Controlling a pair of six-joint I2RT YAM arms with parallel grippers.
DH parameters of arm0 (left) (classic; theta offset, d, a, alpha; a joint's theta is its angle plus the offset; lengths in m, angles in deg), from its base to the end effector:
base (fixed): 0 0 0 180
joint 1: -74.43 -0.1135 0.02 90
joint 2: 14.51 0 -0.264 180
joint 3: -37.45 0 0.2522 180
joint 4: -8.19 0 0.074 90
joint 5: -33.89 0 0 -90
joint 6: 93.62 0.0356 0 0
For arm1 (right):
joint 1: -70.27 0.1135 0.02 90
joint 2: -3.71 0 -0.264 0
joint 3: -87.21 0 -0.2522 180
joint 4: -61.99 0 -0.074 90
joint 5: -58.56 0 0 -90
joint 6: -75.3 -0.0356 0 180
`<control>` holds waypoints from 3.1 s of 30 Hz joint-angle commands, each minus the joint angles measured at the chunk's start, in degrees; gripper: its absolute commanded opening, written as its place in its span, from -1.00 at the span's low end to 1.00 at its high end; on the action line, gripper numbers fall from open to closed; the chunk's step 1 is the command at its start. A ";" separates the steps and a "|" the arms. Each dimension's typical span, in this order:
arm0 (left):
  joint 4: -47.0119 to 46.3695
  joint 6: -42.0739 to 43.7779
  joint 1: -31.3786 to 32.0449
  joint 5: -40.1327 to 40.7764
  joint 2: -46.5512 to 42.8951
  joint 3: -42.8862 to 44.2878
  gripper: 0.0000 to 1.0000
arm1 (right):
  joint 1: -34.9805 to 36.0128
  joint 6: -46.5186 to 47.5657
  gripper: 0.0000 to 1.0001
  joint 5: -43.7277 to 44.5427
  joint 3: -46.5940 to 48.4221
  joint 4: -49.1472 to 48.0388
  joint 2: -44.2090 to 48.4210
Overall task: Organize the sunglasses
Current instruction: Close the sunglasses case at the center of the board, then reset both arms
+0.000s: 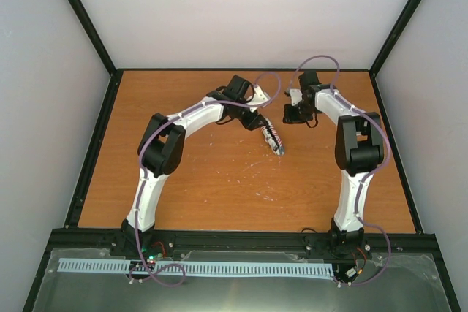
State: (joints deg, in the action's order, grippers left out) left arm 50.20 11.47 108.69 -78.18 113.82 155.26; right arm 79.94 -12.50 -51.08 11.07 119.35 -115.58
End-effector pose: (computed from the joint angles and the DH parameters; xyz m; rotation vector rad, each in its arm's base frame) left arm 0.4031 -0.2907 0.1896 1.1898 2.1951 -0.6198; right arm 0.4160 0.0830 0.1739 -0.3652 2.7981 0.5150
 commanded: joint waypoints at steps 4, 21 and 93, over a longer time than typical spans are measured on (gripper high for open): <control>-2.41 -2.14 -4.20 0.55 -2.11 -0.75 0.13 | 1.24 -1.48 -0.74 -6.03 1.83 -2.90 8.11; 0.43 -3.86 -9.21 -5.60 6.22 9.81 0.10 | 7.91 -3.59 -0.83 -7.01 -2.08 -3.23 3.52; -8.09 -5.43 -9.40 -8.74 -25.62 -33.32 0.99 | -7.74 -24.65 -0.44 -1.25 -45.81 -14.99 51.06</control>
State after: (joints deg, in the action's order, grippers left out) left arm 43.32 6.36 99.51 -86.35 90.48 122.43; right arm 72.53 -35.80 -54.51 -33.62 104.53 -66.05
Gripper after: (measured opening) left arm 0.994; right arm 0.295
